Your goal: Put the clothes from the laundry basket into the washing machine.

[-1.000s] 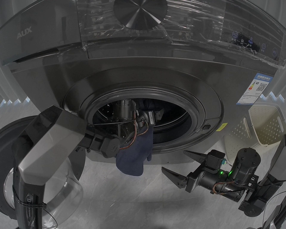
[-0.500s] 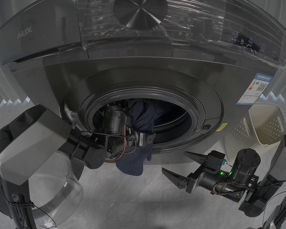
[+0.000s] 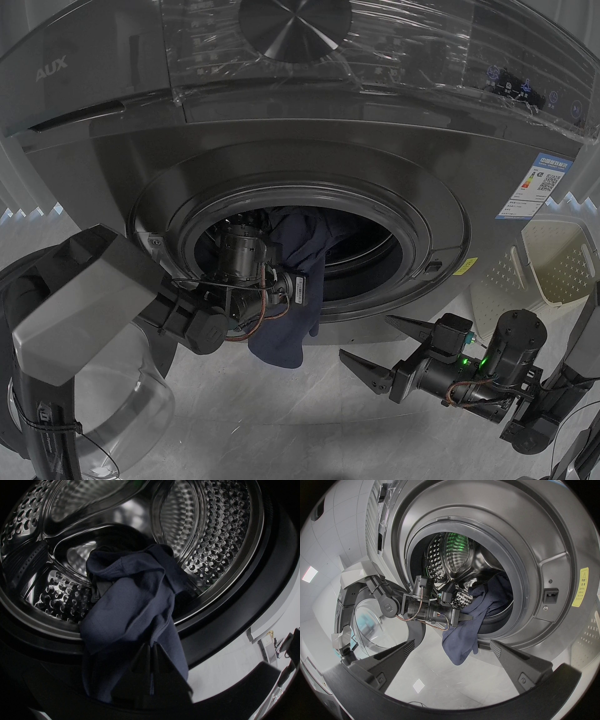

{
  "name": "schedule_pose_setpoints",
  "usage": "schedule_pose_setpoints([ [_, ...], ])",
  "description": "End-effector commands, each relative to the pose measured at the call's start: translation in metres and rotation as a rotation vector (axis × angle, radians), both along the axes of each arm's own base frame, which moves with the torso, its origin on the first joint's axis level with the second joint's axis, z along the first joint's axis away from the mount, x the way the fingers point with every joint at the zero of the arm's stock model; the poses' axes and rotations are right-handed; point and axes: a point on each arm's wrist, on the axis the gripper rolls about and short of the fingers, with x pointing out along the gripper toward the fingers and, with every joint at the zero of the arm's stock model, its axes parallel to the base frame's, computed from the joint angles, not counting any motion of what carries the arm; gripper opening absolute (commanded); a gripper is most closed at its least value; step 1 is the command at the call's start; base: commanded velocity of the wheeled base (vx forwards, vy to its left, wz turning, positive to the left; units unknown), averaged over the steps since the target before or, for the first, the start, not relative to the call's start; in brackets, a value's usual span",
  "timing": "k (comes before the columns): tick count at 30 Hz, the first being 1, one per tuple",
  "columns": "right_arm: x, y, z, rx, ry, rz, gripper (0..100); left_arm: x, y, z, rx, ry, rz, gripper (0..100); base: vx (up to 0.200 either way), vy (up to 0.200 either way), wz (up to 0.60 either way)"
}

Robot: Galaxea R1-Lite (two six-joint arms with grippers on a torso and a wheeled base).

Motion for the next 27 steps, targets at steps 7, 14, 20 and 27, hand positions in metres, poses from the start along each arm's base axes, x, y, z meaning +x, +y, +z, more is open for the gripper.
schedule_pose_setpoints([
  [7,0.0,0.001,0.001,0.005,-0.006,0.001,100,0.026,-0.029,0.038,-0.285,-0.203,-0.013,0,0.0,0.0,0.0],
  [14,0.001,0.0,0.001,0.005,-0.006,0.0,100,0.043,-0.034,0.043,-0.319,-0.269,0.06,0,0.0,0.0,0.0],
  [20,0.001,0.001,0.002,0.007,-0.008,0.0,100,0.039,-0.033,0.036,-0.294,-0.234,0.059,100,0.0,0.0,0.0],
  [27,0.0,0.001,0.001,0.004,-0.004,0.001,100,-0.002,-0.017,0.039,-0.131,-0.094,0.039,100,0.0,0.0,0.0],
])
